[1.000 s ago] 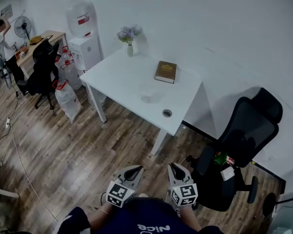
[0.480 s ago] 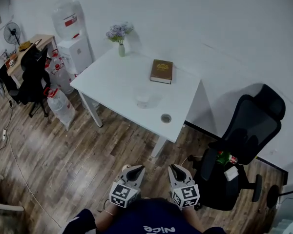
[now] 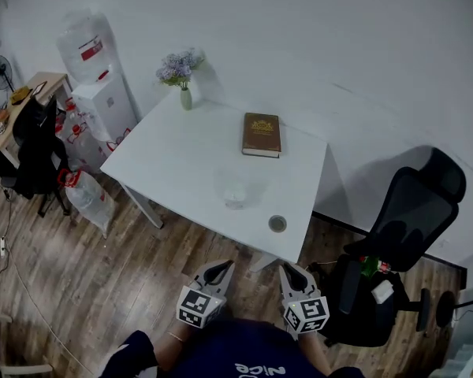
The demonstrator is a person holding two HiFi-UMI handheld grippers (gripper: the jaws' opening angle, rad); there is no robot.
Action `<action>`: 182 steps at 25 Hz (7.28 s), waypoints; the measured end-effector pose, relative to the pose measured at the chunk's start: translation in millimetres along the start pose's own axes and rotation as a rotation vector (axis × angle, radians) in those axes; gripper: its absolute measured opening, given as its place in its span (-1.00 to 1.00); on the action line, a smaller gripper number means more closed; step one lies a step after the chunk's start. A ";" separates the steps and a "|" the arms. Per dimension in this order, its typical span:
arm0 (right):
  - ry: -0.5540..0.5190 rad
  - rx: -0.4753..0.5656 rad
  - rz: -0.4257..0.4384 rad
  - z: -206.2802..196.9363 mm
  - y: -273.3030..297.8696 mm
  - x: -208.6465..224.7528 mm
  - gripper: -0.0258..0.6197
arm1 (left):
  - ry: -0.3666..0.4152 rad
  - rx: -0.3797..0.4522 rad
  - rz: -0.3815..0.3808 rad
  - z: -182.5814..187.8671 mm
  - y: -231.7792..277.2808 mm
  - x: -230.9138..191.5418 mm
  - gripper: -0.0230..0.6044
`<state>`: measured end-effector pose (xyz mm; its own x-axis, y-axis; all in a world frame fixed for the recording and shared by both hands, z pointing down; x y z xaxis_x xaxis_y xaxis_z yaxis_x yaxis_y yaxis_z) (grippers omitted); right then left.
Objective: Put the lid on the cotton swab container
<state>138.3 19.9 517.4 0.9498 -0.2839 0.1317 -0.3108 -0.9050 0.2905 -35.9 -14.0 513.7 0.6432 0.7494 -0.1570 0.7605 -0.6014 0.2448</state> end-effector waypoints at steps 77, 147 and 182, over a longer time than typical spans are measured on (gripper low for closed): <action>-0.014 -0.336 0.730 68.1 358.3 52.8 -0.63 | -0.036 -0.350 -0.102 -15.4 171.3 -211.9 -0.01; -0.325 -0.333 0.663 56.5 311.5 6.4 -0.72 | 0.115 -0.456 -0.235 -27.0 220.5 -207.1 -0.06; -0.389 -0.278 0.527 68.7 299.7 -3.7 -0.71 | 0.014 -0.351 -0.094 -13.1 205.5 -204.5 0.13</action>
<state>44.2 -272.1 538.9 0.5983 -0.8012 -0.0115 -0.6811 -0.5162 0.5193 -12.3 -287.3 608.6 0.5689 0.8019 -0.1822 0.7379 -0.4000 0.5436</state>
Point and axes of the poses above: the fingertips, and each gripper's own axes: y forward along the fingers, x to its right, z out of its top, the point moved 4 cm from there along -y, backward along the fingers, and after that the axes turned 2 degrees about -z, right-handed, at the moved point
